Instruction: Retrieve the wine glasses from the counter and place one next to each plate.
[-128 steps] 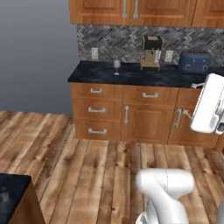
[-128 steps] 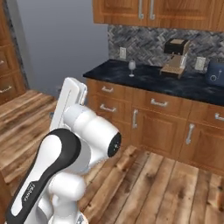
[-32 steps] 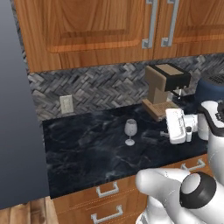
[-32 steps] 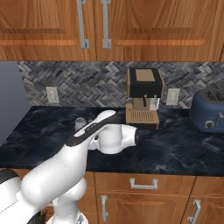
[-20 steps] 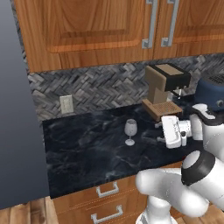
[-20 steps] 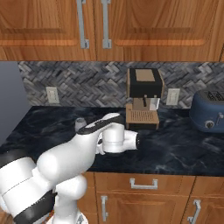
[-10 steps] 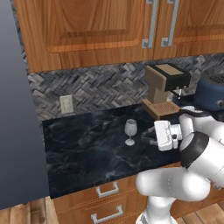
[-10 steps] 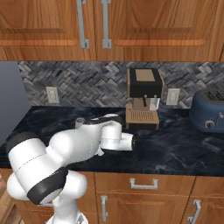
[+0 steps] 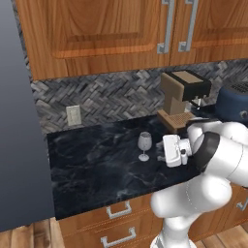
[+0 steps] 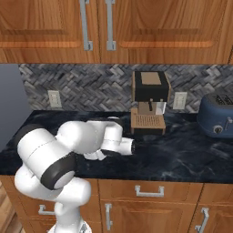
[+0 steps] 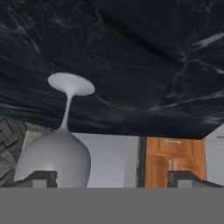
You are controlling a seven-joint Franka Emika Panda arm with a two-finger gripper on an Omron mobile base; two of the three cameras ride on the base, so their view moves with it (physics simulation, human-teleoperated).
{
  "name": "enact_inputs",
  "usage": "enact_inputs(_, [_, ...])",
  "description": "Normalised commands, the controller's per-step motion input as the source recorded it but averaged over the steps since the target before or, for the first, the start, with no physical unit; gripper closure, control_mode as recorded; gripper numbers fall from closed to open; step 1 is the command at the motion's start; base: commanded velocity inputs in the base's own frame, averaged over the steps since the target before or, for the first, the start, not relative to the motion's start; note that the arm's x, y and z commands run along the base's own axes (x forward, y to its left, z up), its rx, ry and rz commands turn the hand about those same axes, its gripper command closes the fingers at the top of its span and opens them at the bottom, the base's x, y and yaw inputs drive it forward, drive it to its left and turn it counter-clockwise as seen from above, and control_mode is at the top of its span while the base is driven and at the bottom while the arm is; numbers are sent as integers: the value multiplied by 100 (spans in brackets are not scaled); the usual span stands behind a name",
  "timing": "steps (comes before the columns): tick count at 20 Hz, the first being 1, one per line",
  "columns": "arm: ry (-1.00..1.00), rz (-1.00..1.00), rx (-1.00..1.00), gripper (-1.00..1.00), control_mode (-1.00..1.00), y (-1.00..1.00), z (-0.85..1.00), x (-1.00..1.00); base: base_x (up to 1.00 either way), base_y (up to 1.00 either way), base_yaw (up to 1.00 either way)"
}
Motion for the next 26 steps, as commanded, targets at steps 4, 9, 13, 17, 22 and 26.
enact_inputs(4, [1,0,0,-100,-100,7,-17,26,0,0,0])
enact_inputs(9, [9,0,0,-100,-100,14,-9,14,0,0,0])
enact_inputs(13, [18,0,0,-100,-100,18,-7,11,0,0,0])
enact_inputs(17, [14,0,0,-100,-100,10,-14,18,0,0,0])
enact_inputs(22, [6,0,0,-100,-100,1,-20,12,0,0,0])
enact_inputs(26, [0,0,0,-100,-100,1,-26,3,0,0,0])
